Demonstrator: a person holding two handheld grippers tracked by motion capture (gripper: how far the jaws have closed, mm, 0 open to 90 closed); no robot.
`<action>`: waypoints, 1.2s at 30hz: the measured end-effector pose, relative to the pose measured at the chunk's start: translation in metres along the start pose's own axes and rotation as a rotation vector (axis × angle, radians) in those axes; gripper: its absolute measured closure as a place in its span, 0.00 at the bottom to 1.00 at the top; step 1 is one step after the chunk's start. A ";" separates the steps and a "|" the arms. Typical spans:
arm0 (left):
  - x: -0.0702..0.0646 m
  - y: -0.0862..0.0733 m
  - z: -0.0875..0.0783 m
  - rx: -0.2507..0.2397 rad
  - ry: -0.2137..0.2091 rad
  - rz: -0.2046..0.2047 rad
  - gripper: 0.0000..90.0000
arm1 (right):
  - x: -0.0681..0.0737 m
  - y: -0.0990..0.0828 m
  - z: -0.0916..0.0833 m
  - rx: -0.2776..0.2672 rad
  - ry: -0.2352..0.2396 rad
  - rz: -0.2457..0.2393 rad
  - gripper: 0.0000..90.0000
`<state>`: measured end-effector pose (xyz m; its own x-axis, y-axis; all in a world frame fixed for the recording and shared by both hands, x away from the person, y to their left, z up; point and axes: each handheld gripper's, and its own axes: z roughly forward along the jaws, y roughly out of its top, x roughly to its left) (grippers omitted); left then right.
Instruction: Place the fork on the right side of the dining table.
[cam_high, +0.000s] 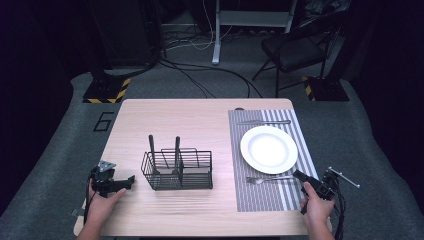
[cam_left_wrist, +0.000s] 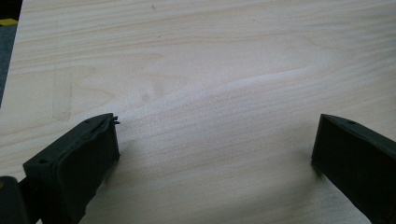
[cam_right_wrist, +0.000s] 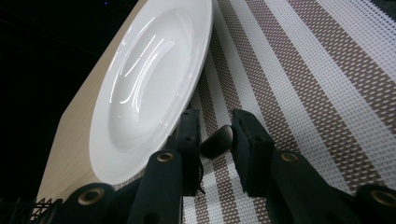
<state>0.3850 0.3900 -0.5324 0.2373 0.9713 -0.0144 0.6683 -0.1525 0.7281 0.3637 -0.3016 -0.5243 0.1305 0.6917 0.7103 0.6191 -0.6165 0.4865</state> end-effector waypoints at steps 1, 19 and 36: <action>0.000 0.000 0.000 0.000 0.000 0.000 0.00 | 0.000 0.000 0.000 0.001 -0.002 -0.005 0.80; 0.000 0.000 0.000 0.000 0.000 0.001 0.00 | -0.001 0.006 -0.008 -0.068 -0.108 -0.096 0.75; 0.000 0.000 0.000 0.000 0.000 0.000 0.00 | 0.026 0.006 -0.016 -0.088 -0.117 -0.318 0.69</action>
<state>0.3850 0.3900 -0.5324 0.2373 0.9713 -0.0148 0.6685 -0.1522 0.7280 0.3581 -0.2933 -0.4944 0.0324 0.8896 0.4555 0.5743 -0.3896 0.7200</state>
